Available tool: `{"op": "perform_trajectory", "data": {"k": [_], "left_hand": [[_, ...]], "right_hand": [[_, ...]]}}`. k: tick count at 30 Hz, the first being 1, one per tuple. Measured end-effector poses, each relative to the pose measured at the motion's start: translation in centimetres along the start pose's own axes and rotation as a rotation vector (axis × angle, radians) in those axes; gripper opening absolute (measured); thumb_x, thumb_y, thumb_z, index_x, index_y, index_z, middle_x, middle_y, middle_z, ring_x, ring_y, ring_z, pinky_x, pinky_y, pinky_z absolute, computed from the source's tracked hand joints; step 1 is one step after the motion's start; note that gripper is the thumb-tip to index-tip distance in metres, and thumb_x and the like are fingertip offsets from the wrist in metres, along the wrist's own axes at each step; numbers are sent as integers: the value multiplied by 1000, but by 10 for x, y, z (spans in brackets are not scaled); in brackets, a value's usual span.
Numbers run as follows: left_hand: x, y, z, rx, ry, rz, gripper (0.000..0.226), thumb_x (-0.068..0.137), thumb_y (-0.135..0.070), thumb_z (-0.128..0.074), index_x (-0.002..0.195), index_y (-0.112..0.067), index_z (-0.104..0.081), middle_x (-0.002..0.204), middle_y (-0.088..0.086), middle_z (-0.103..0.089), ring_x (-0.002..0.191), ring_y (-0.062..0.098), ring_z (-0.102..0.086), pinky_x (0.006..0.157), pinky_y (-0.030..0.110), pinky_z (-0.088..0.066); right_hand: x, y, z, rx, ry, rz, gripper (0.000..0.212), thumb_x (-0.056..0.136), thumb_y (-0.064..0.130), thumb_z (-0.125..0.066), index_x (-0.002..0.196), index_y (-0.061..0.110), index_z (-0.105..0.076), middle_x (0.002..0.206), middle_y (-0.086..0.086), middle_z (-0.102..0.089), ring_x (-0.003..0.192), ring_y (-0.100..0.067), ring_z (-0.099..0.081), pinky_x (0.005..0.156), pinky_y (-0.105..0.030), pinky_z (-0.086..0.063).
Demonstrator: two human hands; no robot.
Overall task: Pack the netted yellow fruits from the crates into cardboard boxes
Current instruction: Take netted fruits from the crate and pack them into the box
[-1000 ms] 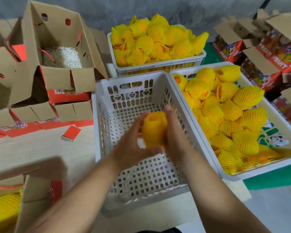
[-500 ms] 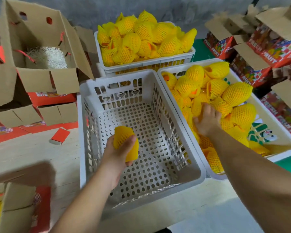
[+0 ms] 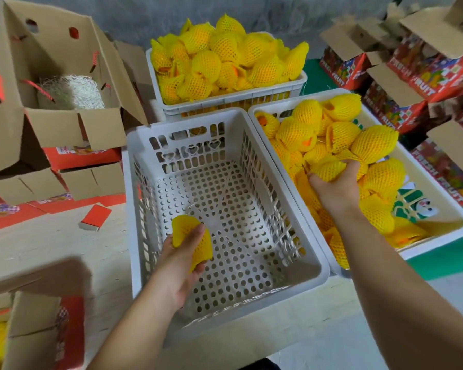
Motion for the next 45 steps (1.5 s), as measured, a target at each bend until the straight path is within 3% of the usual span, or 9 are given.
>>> {"op": "perform_trajectory", "data": {"k": [3,9,16,22,25,33,37,41,45], "left_hand": [[-6,-10,0,47,68,-13,71,68,-53,-86,129,-31,-57,114,11,-62,80,23,-57,57,28,-52],[-36,-41,5,177,321,-215,92,56,-58,-93,136,-36,-51,106,1,-66,86,18,-64,63,30,-51],[-78,-70,92,229,404,-402,73,68,-47,-94,131,-38,-57,108,-5,-75,91,16,-76,65,29,-60],[-92,-90,246,-33,353,-305,60,77,-35,-83,132,-36,-60,124,7,-71,106,30,-73,81,50,-60],[-106,-108,342,-9,340,-301,53,78,-41,-75,129,-45,-63,130,4,-70,114,30,-71,86,51,-59],[-134,-138,547,102,-121,-388,99,49,-52,-92,138,-37,-53,129,5,-69,111,25,-71,91,51,-61],[-125,-127,558,623,-178,-422,87,62,-55,-87,136,-40,-44,131,-1,-50,113,22,-59,91,42,-56],[-113,-109,514,1630,-215,-912,69,74,-18,-79,133,-34,-48,130,1,-44,108,30,-55,84,40,-49],[-77,-96,508,2038,-24,-585,44,92,-19,-66,133,-27,-54,135,4,-61,125,34,-52,101,43,-42]], "right_hand": [[-49,38,8,160,-41,102,51,79,46,-82,114,24,-53,101,4,-72,92,-17,-68,78,-33,-53],[-160,91,-17,431,252,125,34,84,36,-83,113,29,-66,97,13,-75,85,-1,-71,68,-10,-51],[-261,141,-94,639,594,10,45,78,44,-82,116,30,-63,113,-9,-73,105,-34,-72,92,-57,-58],[-376,194,-184,757,743,-3,27,85,30,-64,111,36,-67,109,-5,-73,108,-32,-69,83,-45,-58],[-445,219,-238,718,868,21,37,91,28,-51,125,31,-65,123,-9,-71,116,-29,-67,93,-57,-57],[-572,231,-343,361,726,28,31,82,31,-74,108,41,-62,108,1,-73,99,-16,-70,92,-43,-57],[-572,224,-364,-55,834,250,47,80,7,-79,116,15,-50,109,-12,-61,100,-28,-61,88,-41,-51],[-567,220,-390,-636,1245,437,27,88,5,-70,107,19,-57,93,7,-52,77,-10,-53,66,-24,-52],[-567,205,-409,-924,1324,411,12,99,15,-57,105,21,-66,96,3,-63,90,-19,-62,65,-19,-50]]}}
Point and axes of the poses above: each hand's wrist, its own x-axis towards the middle knuckle, its own z-axis out of the back of the hand, y = z × x, the point moved 3 cm from there along x, towards the middle knuckle
